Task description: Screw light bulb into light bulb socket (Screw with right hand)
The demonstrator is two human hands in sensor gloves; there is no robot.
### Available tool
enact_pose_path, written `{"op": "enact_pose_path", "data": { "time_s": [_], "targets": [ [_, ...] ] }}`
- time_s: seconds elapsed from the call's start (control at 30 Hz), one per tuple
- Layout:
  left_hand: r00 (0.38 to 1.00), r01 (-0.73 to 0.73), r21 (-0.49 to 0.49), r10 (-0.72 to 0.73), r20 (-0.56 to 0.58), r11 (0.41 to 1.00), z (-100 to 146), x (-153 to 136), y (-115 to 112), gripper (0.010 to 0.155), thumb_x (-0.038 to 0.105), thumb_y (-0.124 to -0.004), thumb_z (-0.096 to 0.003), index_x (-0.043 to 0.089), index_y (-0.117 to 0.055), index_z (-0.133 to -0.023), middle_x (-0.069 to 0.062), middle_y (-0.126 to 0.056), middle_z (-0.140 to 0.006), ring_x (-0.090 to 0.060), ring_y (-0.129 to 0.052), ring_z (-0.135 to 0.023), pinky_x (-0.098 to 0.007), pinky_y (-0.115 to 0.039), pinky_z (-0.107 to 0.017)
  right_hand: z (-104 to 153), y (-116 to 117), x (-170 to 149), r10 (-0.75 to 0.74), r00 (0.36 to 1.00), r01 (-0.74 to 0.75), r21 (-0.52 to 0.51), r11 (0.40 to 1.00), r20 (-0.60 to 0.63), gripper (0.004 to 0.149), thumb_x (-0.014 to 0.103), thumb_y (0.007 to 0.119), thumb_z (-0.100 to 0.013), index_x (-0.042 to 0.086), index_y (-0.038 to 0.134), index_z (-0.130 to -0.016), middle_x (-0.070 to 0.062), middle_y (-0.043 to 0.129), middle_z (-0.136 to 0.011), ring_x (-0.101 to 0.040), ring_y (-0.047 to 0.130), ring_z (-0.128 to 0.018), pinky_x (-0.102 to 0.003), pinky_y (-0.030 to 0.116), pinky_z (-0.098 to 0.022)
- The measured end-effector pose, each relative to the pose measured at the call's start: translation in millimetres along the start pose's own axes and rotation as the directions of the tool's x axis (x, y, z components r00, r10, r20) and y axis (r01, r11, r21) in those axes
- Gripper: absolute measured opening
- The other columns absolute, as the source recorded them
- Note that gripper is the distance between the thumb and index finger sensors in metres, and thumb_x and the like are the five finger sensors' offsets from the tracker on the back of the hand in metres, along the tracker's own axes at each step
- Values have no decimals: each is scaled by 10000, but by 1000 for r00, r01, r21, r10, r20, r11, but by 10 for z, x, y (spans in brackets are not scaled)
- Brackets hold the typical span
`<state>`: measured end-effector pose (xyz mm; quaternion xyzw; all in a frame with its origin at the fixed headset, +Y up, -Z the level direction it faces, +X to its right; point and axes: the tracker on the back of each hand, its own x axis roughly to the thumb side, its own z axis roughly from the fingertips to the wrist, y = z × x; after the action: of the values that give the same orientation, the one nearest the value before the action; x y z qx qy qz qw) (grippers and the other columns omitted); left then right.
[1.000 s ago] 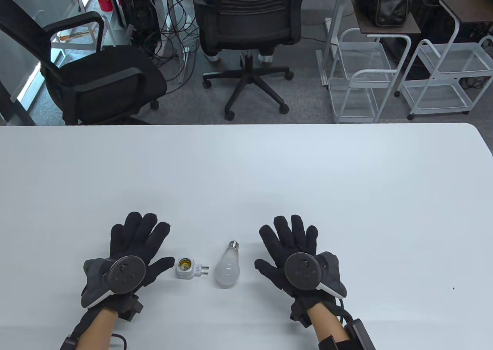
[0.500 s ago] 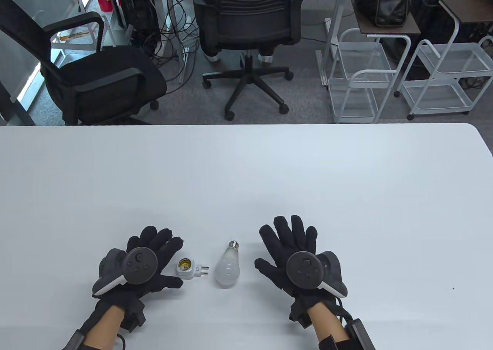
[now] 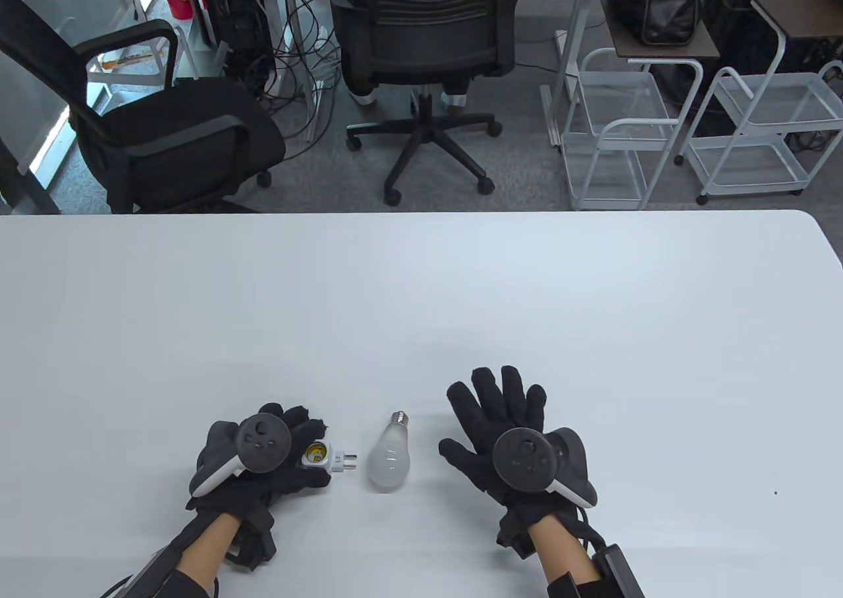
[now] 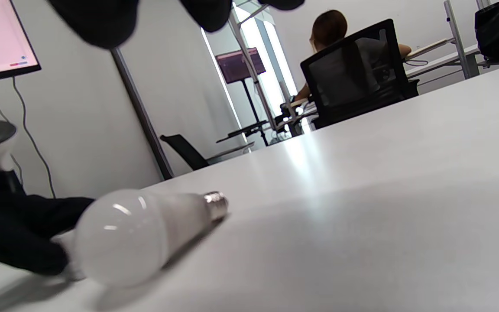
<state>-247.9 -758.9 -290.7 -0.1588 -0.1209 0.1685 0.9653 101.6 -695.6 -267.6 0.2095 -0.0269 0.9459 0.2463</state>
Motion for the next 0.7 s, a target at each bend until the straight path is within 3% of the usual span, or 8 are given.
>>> {"op": "enact_pose_path", "data": {
  "time_s": [0.1,0.2,0.4,0.57,0.7],
  "targets": [
    [1000,-21,18,21,-13,1000,8,-26,12,748,532,-819,-529,281,-532,-1173,-49,-370,-1333,-457,-223,-1201,-688,-212,-823,0,9,14,3,1000,-3,1,1000,5,710,531,606,-622,193,339,-1187,-245,211,-1235,-537,16,-1041,-702,19,-657],
    [999,-43,60,44,-13,997,35,-50,87,749,552,-830,-514,261,-567,-1151,-78,-503,-1299,-450,-408,-1198,-709,-331,-819,1,18,27,14,1000,-14,5,1000,11,711,528,608,-622,190,342,-1187,-247,217,-1235,-538,20,-1041,-703,23,-657],
    [964,-266,203,264,42,942,157,-162,417,764,497,-873,-517,224,-514,-1134,-128,-749,-1141,-412,-766,-1034,-627,-592,-767,3,10,24,13,1000,-13,3,1000,4,711,525,613,-621,189,344,-1187,-247,217,-1234,-539,20,-1040,-702,21,-656],
    [931,-365,321,347,114,874,325,-212,705,767,500,-885,-506,238,-518,-1126,-118,-783,-1062,-370,-802,-960,-620,-597,-754,-10,44,49,18,1000,-18,20,1000,9,710,526,615,-620,190,347,-1186,-246,219,-1235,-538,18,-1041,-701,20,-657],
    [889,-458,329,413,198,826,398,-228,802,765,509,-886,-503,250,-536,-1131,-99,-796,-1011,-323,-814,-910,-616,-594,-759,-18,78,64,34,999,-35,42,999,17,714,525,624,-618,191,348,-1186,-244,219,-1236,-536,19,-1043,-701,18,-657]
  ]
}}
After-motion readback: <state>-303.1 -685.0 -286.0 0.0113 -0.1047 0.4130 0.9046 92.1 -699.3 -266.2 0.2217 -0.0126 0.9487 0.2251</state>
